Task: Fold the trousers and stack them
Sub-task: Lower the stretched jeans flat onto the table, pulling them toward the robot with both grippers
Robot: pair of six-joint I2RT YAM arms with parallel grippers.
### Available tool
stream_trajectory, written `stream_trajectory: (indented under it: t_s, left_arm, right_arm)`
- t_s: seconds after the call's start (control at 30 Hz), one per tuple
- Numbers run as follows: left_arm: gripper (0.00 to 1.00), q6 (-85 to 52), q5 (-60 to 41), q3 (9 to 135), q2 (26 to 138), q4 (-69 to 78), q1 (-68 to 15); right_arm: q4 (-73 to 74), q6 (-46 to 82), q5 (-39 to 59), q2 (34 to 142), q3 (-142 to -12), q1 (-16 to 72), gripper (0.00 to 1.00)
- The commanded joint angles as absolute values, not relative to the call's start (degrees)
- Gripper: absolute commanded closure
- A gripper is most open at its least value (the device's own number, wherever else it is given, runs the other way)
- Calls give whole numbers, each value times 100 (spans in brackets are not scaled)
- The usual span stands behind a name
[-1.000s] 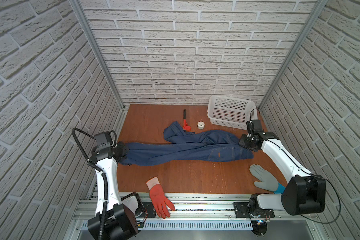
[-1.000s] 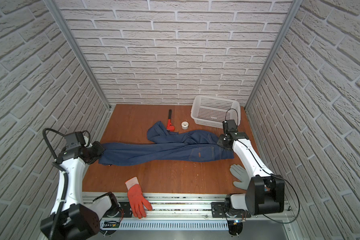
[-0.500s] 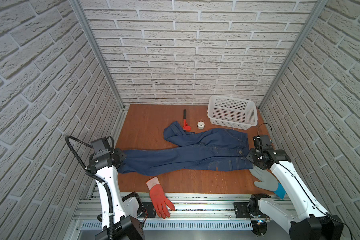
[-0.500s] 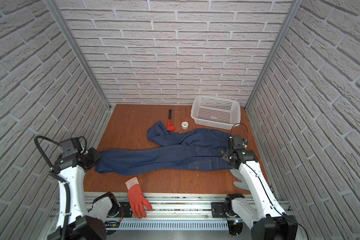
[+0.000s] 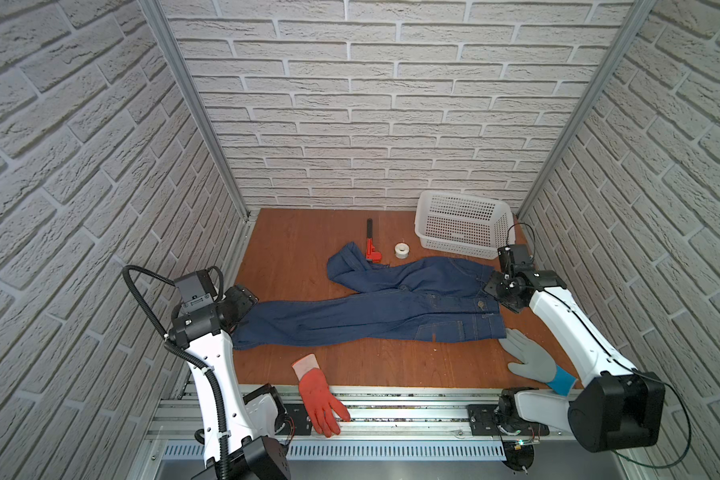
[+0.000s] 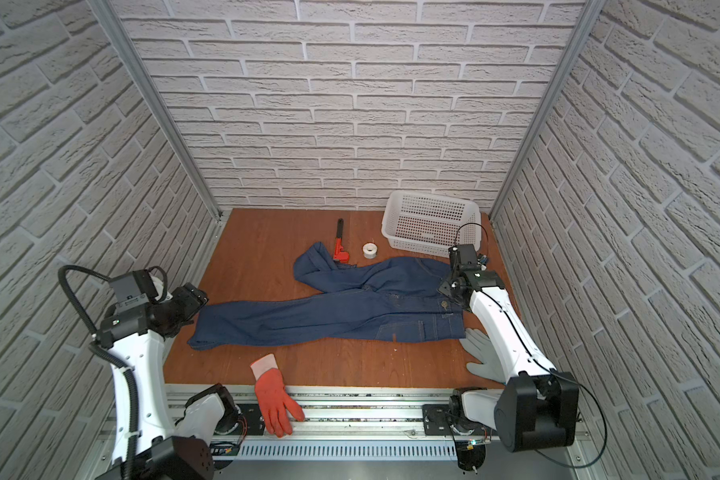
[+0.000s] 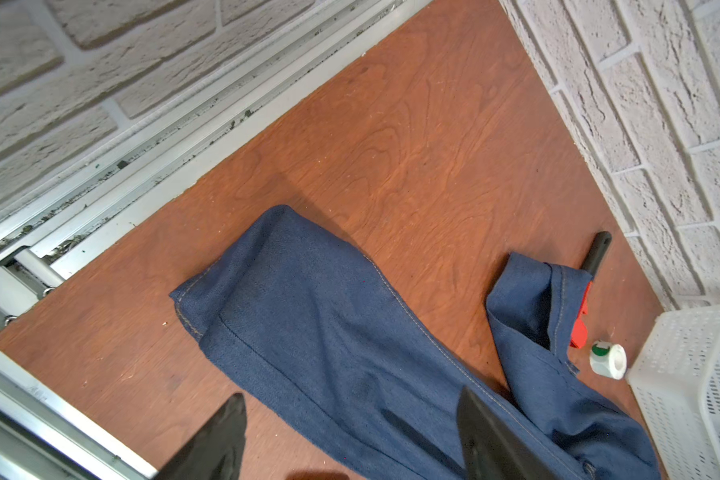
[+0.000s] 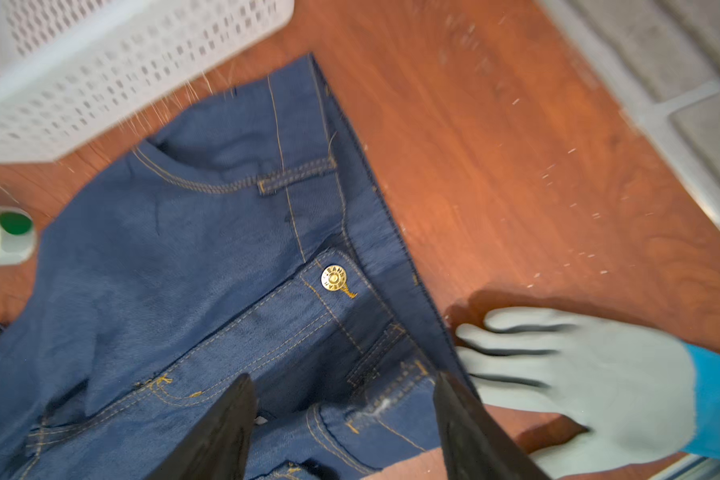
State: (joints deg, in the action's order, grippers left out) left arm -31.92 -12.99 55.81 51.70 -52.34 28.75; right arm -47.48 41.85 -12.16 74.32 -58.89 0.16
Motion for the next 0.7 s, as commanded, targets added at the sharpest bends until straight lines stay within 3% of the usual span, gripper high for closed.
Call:
stream_trajectory:
  t_s: [0.0,0.13,0.3,0.67]
  left_arm:
    - [21,-3129,-1441,5630,5166,-5155,2894]
    - [21,-3172,-1439,5549,5133,-5080,2892]
    - [21,-3165,-1477,5570,5147,-5047,2892]
    - [22,-3138,-1460,5655,5238,-4915,2900]
  right_arm:
    - [-4777,4192,-1144,7620,-5898,-5,30]
    - [-4439,3874,-1402,8095,-5751,-10,34]
    - [-4599,3624,-920,8534,-5723,23,46]
    - [-5683,3832,-1038,6726,-4433,179,59]
